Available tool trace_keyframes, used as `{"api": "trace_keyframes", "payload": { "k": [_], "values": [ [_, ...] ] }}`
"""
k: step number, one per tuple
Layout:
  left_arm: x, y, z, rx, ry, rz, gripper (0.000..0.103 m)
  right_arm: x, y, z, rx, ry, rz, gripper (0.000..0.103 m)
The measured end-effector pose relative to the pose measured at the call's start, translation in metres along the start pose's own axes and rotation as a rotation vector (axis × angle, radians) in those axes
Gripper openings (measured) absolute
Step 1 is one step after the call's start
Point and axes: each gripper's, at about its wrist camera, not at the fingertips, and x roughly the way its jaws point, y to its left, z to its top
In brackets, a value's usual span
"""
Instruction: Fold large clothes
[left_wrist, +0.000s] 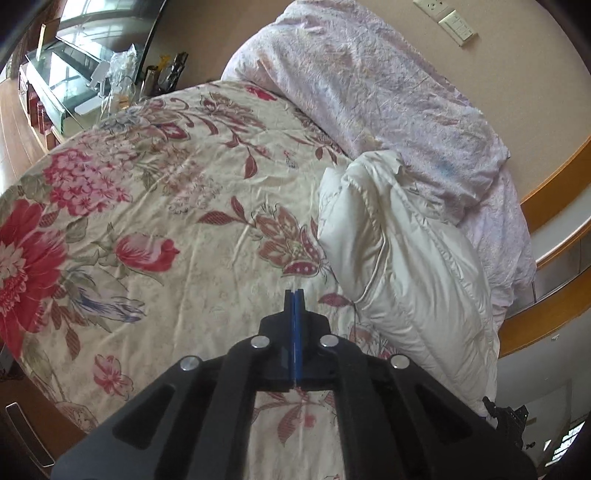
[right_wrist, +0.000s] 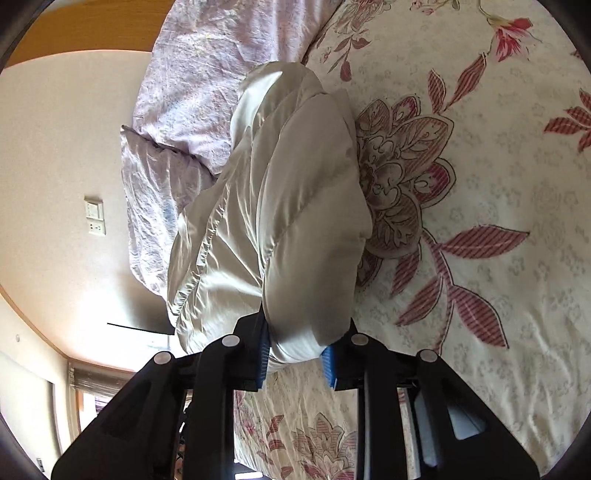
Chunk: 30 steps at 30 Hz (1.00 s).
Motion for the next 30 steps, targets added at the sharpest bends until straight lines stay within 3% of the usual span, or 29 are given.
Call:
{"api": "trace_keyframes", "payload": {
  "k": [1,3,4,5,7,13,15,17,20,23,30],
  "values": [
    [0.007,-0.003,0.000,0.004,0.022,-0.013,0.006,-0.001,0.004,0.000,-0.013,-0.006,-0.011,0.024],
    [0.018,-0.010,0.000,0.005,0.039,-0.037,0.030,-0.002,0.009,0.001,-0.032,-0.011,-0.025,0.024],
    [0.024,-0.016,0.001,0.012,0.039,-0.045,0.052,-0.001,0.010,0.001,-0.033,-0.011,-0.026,0.024],
    [0.031,-0.022,0.004,0.018,0.035,-0.045,0.066,-0.003,0.009,0.002,-0.034,-0.010,-0.027,0.024],
    [0.043,-0.030,0.010,0.017,0.044,-0.059,0.071,-0.002,0.009,0.002,-0.034,-0.006,-0.031,0.024],
    [0.079,-0.041,0.028,-0.009,0.069,-0.053,0.067,0.000,0.010,0.004,-0.038,-0.006,-0.035,0.024],
    [0.089,-0.041,0.032,-0.030,0.077,-0.077,0.058,0.000,0.010,0.004,-0.040,-0.007,-0.036,0.024],
    [0.094,-0.042,0.033,-0.048,0.079,-0.109,0.039,0.001,0.011,0.005,-0.041,-0.010,-0.036,0.024],
    [0.088,-0.049,0.031,-0.041,0.030,-0.116,0.022,0.002,0.015,0.006,-0.050,-0.016,-0.037,0.024],
    [0.073,-0.047,0.026,-0.044,-0.002,-0.142,0.017,0.000,0.017,0.005,-0.065,-0.019,-0.039,0.024],
    [0.030,-0.029,-0.009,-0.046,0.021,-0.166,0.016,-0.010,0.009,-0.002,-0.068,-0.017,-0.032,0.023]
  ]
}}
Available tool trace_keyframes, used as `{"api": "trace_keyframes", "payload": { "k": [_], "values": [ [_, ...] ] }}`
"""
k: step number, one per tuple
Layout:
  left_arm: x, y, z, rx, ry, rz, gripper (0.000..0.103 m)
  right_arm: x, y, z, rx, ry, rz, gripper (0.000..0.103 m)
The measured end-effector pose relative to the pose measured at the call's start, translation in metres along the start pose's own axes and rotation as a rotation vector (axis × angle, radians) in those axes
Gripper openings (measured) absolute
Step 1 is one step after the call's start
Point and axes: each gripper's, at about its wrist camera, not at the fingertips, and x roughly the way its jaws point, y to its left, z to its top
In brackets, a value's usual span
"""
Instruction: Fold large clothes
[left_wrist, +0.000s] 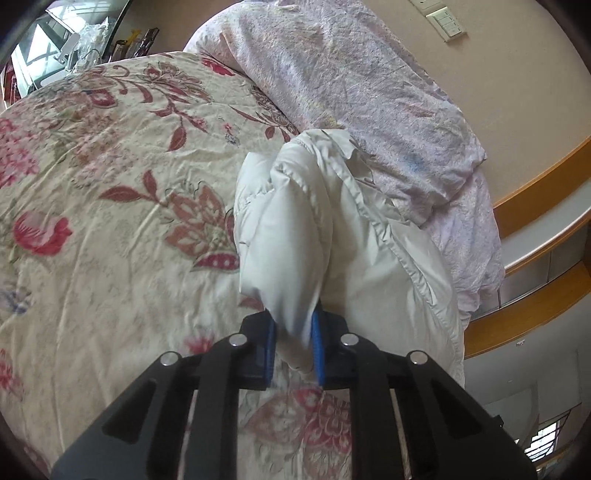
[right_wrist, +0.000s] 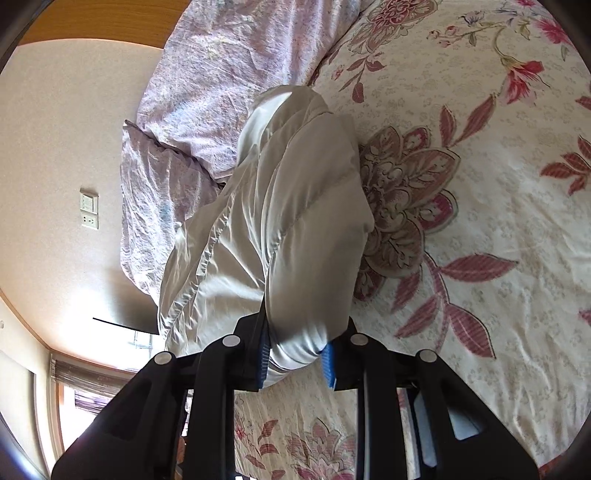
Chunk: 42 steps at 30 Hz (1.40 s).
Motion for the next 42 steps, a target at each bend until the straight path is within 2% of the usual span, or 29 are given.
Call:
{"api": "trace_keyframes", "payload": {
  "k": [5,7,10,12,13,14,18,21,22,23,24,25,26,28,31,34,36,39,42],
  "values": [
    [-0.035,0.010,-0.035,0.034,0.020,0.003,0.016,-0.014,-0.004,-0.013,-0.019,0.015,-0.018,0.024],
    [-0.039,0.013,-0.044,0.038,0.032,0.017,0.019,-0.018,-0.001,-0.018,-0.059,0.019,-0.078,0.031],
    [-0.040,0.016,-0.048,0.051,0.022,0.047,0.032,-0.024,0.013,-0.021,-0.138,-0.012,-0.199,0.046],
    [-0.040,0.016,-0.048,0.052,0.020,0.058,0.052,-0.030,0.031,-0.025,-0.211,-0.074,-0.298,0.048],
    [-0.040,0.016,-0.049,0.053,0.016,0.060,0.066,-0.032,0.039,-0.028,-0.248,-0.103,-0.334,0.049],
    [-0.040,0.015,-0.049,0.056,0.014,0.063,0.070,-0.034,0.051,-0.031,-0.297,-0.147,-0.386,0.049],
    [-0.036,0.011,-0.049,0.061,0.019,0.040,0.076,-0.028,0.081,-0.039,-0.398,-0.260,-0.521,0.049],
    [-0.030,0.007,-0.048,0.067,0.022,0.038,0.077,-0.012,0.106,-0.050,-0.517,-0.346,-0.623,0.052],
    [-0.028,0.005,-0.047,0.068,0.021,0.038,0.077,-0.007,0.117,-0.057,-0.571,-0.394,-0.693,0.052],
    [-0.026,0.004,-0.046,0.069,0.020,0.037,0.077,-0.004,0.124,-0.060,-0.613,-0.430,-0.722,0.053],
    [-0.025,0.002,-0.045,0.069,0.016,0.037,0.077,0.000,0.133,-0.067,-0.663,-0.466,-0.727,0.057],
    [-0.024,0.002,-0.044,0.068,0.013,0.038,0.078,0.003,0.140,-0.072,-0.703,-0.468,-0.681,0.057],
    [-0.022,0.001,-0.043,0.066,0.010,0.039,0.078,0.005,0.143,-0.075,-0.728,-0.442,-0.624,0.057],
    [-0.019,0.002,-0.041,0.057,0.010,0.040,0.079,0.022,0.150,-0.084,-0.777,-0.329,-0.496,0.057],
    [-0.014,0.005,-0.038,0.040,0.012,0.039,0.079,0.048,0.159,-0.095,-0.823,-0.227,-0.418,0.056],
    [-0.012,0.007,-0.037,0.025,0.005,0.033,0.079,0.066,0.169,-0.101,-0.836,-0.201,-0.364,0.056],
    [-0.011,0.008,-0.036,0.014,-0.001,0.029,0.079,0.080,0.175,-0.106,-0.862,-0.190,-0.365,0.056],
    [-0.009,0.010,-0.035,-0.001,-0.009,0.020,0.079,0.112,0.166,-0.118,-0.889,-0.099,-0.475,0.057],
    [-0.006,0.011,-0.034,-0.012,-0.013,0.006,0.079,0.127,0.158,-0.121,-0.901,-0.072,-0.501,0.058]
  ]
}}
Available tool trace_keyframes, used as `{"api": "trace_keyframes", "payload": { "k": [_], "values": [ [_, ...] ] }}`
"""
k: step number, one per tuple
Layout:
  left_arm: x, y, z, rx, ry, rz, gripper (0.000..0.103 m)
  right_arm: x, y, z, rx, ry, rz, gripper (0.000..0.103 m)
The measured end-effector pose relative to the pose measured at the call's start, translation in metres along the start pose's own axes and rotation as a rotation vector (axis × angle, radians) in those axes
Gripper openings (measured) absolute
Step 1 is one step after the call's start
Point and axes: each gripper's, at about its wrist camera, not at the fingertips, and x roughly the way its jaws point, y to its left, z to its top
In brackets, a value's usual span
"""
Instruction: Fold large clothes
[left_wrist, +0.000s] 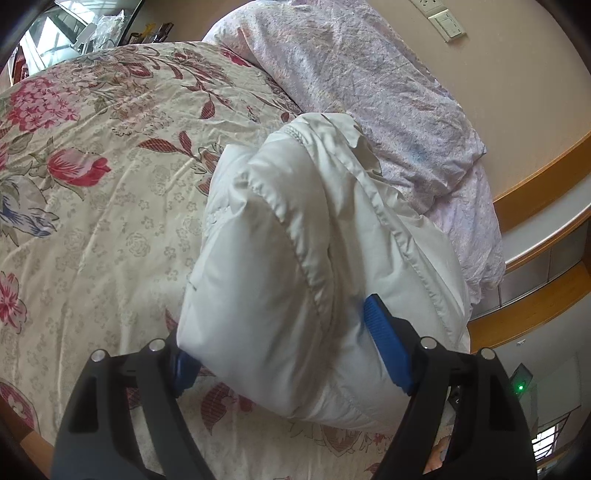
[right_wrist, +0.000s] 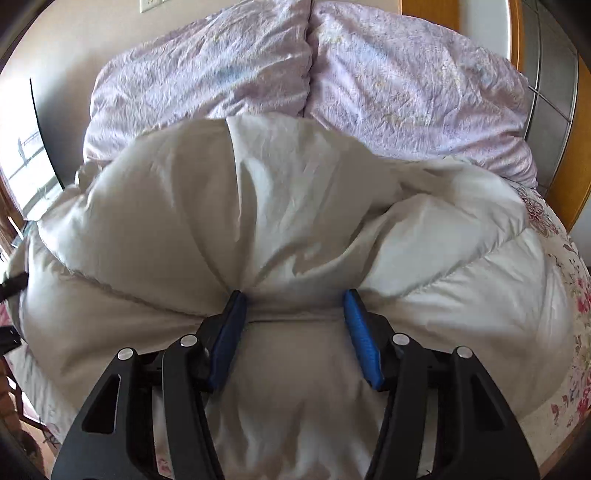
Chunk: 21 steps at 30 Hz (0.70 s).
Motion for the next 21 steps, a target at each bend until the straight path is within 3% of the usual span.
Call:
{"api": "trace_keyframes", "payload": {
  "k": [9,13,17,21],
  "values": [
    [0.010,-0.008,0.010,-0.024,-0.028,-0.018,0.079,0.016,0.008,-0.004,-0.011,0.021,-0.033,0.059],
    [0.015,-0.008,0.011,-0.026,-0.027,-0.008,0.081,0.008,0.005,0.003,0.050,0.012,-0.032,0.058],
    [0.016,-0.007,0.012,-0.028,-0.018,-0.013,0.081,-0.005,0.006,0.018,0.067,-0.074,-0.017,0.058],
    [0.019,-0.010,0.013,-0.021,-0.020,-0.016,0.084,0.024,0.020,0.015,-0.004,0.008,-0.050,0.066]
  ]
}}
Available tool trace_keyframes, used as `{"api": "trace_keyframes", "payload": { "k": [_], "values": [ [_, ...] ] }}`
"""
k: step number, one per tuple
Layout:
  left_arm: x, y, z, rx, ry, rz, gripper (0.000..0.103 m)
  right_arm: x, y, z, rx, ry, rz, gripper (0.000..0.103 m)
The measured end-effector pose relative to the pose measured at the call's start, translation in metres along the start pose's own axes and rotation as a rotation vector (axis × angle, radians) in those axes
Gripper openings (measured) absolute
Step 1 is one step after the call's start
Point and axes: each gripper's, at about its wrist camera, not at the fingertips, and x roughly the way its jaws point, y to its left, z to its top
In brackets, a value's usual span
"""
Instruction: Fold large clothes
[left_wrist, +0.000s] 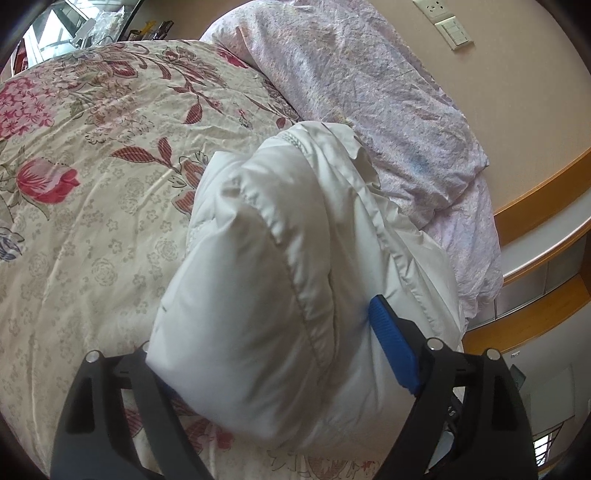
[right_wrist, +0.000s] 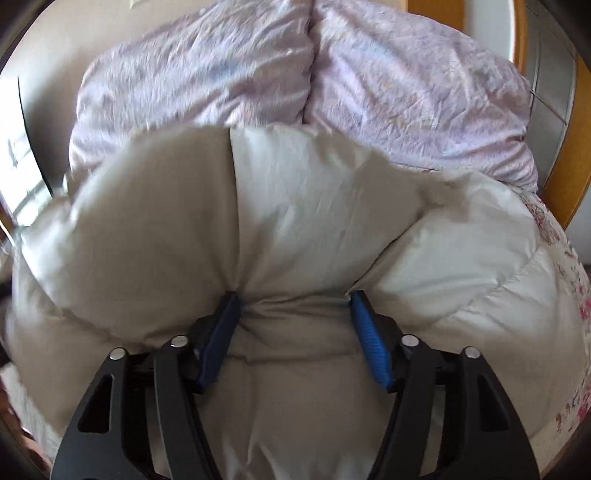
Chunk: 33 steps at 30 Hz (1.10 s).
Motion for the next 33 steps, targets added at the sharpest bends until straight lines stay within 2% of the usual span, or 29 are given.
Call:
{"api": "trace_keyframes", "payload": {
  "k": [4,10,12,14,17,21,25,30,33],
  "values": [
    [0.002,-0.001,0.000,0.003,-0.001,-0.006,0.086,0.000,-0.004,-0.006,0.034,0.008,0.016,0.067],
    [0.004,-0.003,0.001,0.017,-0.011,-0.019,0.084,0.003,0.006,-0.011,0.013,-0.010,-0.035,0.067],
    [0.002,-0.003,0.003,0.014,-0.022,-0.031,0.075,0.004,0.006,-0.011,0.017,-0.011,-0.035,0.067],
    [-0.002,-0.007,0.006,0.026,-0.032,-0.057,0.054,0.004,0.004,-0.011,0.023,-0.012,-0.033,0.067],
    [-0.012,-0.017,0.011,0.065,-0.035,-0.086,0.042,0.004,0.005,-0.012,0.029,-0.012,-0.040,0.067],
    [-0.026,-0.048,0.013,0.174,-0.063,-0.085,0.037,0.004,0.008,-0.011,0.034,-0.007,-0.058,0.067],
    [-0.044,-0.099,0.007,0.333,-0.111,-0.109,0.037,0.004,0.009,-0.012,0.035,-0.008,-0.066,0.067],
    [-0.055,-0.165,-0.011,0.495,-0.139,-0.157,0.037,0.004,0.007,-0.011,0.048,-0.008,-0.056,0.067],
    [-0.052,-0.196,-0.025,0.559,-0.133,-0.190,0.037,0.005,0.005,-0.012,0.050,-0.009,-0.045,0.067]
  ]
}}
